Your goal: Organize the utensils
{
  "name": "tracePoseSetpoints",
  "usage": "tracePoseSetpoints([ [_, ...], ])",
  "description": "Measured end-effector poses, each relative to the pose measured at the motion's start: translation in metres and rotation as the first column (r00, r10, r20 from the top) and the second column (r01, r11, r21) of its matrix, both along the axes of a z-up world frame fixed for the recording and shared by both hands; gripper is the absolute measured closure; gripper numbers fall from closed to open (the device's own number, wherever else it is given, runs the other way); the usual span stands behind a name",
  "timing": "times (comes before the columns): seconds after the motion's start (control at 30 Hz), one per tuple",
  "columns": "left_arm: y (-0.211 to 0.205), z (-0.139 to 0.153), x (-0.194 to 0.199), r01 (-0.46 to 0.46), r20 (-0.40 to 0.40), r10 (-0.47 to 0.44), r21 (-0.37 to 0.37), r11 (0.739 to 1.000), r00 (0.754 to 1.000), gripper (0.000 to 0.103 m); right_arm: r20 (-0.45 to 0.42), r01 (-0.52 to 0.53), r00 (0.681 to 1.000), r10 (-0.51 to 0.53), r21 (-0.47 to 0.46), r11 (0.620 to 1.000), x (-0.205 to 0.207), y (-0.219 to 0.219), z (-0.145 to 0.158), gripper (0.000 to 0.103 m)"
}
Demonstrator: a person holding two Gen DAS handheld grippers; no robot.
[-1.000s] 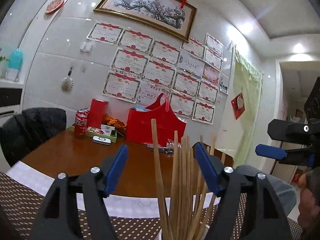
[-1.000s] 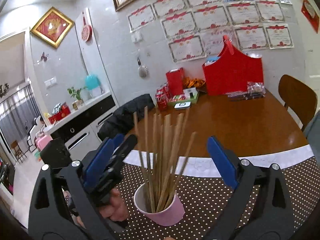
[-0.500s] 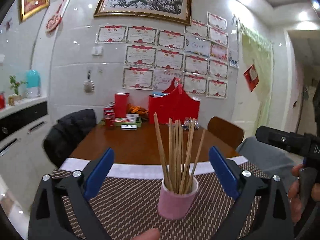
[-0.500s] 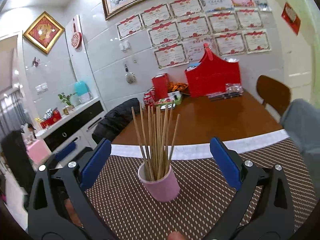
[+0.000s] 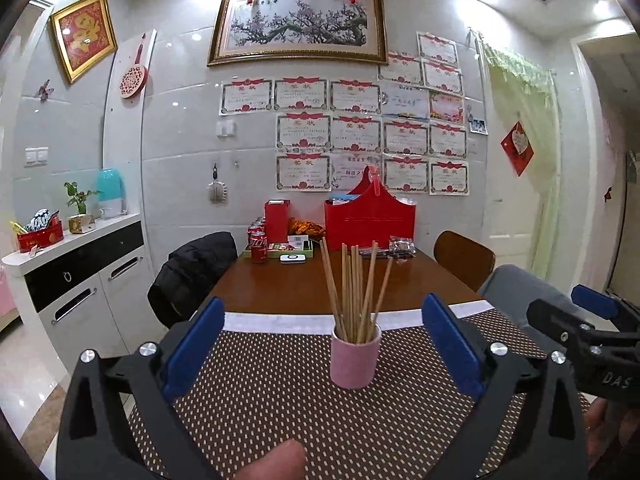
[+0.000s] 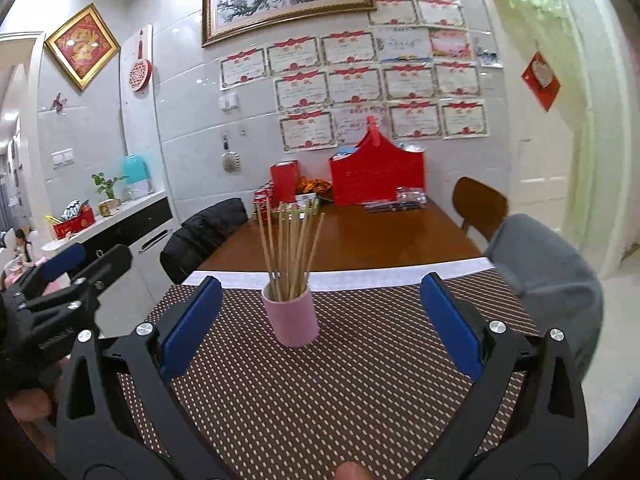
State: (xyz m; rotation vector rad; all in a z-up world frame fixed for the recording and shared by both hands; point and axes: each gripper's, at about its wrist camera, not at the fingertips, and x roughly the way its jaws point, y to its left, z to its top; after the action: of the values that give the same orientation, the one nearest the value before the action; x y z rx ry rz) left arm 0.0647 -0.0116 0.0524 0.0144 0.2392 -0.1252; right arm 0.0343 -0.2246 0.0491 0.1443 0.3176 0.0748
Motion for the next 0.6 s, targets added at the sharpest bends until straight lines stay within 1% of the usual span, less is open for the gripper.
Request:
tracePoseSetpoints([
  [0.07, 0.000, 0.001, -0.014, -0.006, 0.007, 0.006, 0.011, 1.000, 1.000, 0.004, 0.009, 0.034, 0.999, -0.034, -0.021, 0.999, -0.016, 0.000, 0.000, 0.006],
  [0.23, -0.001, -0.001, -0.044, -0.056, 0.025, 0.055, 0.041, 0.998, 0.998, 0.004, 0.010, 0.076, 0.997, -0.076, -0.057, 0.995, -0.042, 0.004, -0.005, 0.006],
  [0.43, 0.002, -0.001, -0.067, -0.055, 0.023, 0.054, 0.025, 0.998, 0.998, 0.004, 0.016, 0.097, 0.995, -0.097, -0.072, 0.993, -0.063, 0.010, -0.011, 0.006],
  [0.6, 0.004, -0.003, -0.076, -0.061, 0.022, 0.061, 0.018, 0.998, 0.998, 0.004, 0.040, 0.104, 0.994, -0.101, -0.085, 0.991, -0.073, 0.016, -0.006, 0.006],
])
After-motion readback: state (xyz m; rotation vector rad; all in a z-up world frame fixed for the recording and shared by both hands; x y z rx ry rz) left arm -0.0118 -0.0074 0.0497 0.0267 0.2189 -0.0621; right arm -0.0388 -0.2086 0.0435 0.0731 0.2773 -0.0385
